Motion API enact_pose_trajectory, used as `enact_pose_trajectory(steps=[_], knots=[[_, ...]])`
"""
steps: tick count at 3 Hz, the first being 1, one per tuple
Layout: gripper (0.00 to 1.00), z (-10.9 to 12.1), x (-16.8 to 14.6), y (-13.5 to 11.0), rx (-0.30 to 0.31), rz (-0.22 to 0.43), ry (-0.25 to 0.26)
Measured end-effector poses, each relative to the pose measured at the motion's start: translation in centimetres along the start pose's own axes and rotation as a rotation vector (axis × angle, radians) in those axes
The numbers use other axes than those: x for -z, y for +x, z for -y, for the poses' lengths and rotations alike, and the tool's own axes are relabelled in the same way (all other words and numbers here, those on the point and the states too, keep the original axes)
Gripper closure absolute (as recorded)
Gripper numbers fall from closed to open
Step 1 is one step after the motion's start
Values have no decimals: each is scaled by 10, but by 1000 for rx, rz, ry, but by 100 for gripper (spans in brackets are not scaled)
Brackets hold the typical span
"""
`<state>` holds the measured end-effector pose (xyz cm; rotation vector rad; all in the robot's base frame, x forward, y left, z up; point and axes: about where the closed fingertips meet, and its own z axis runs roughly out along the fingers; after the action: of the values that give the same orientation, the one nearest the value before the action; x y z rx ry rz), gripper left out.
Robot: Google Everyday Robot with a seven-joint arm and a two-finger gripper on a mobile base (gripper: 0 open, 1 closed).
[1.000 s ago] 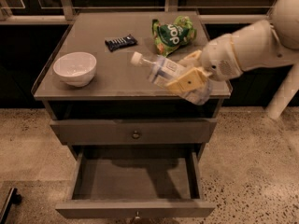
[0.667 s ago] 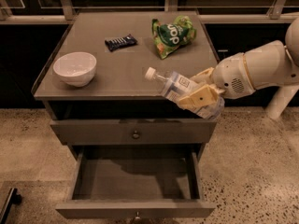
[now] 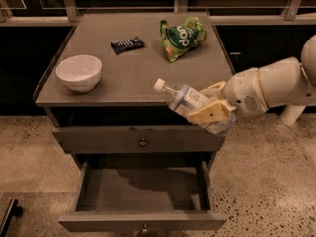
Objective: Place blue plastic bottle into middle drawer
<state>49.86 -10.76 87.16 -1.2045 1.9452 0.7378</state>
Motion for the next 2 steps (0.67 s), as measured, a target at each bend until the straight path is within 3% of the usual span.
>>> enact_pose_trajectory(steps=[1, 2], knots=[[100, -7, -22, 60, -147, 65, 15], [100, -17, -55, 132, -285, 72, 70]])
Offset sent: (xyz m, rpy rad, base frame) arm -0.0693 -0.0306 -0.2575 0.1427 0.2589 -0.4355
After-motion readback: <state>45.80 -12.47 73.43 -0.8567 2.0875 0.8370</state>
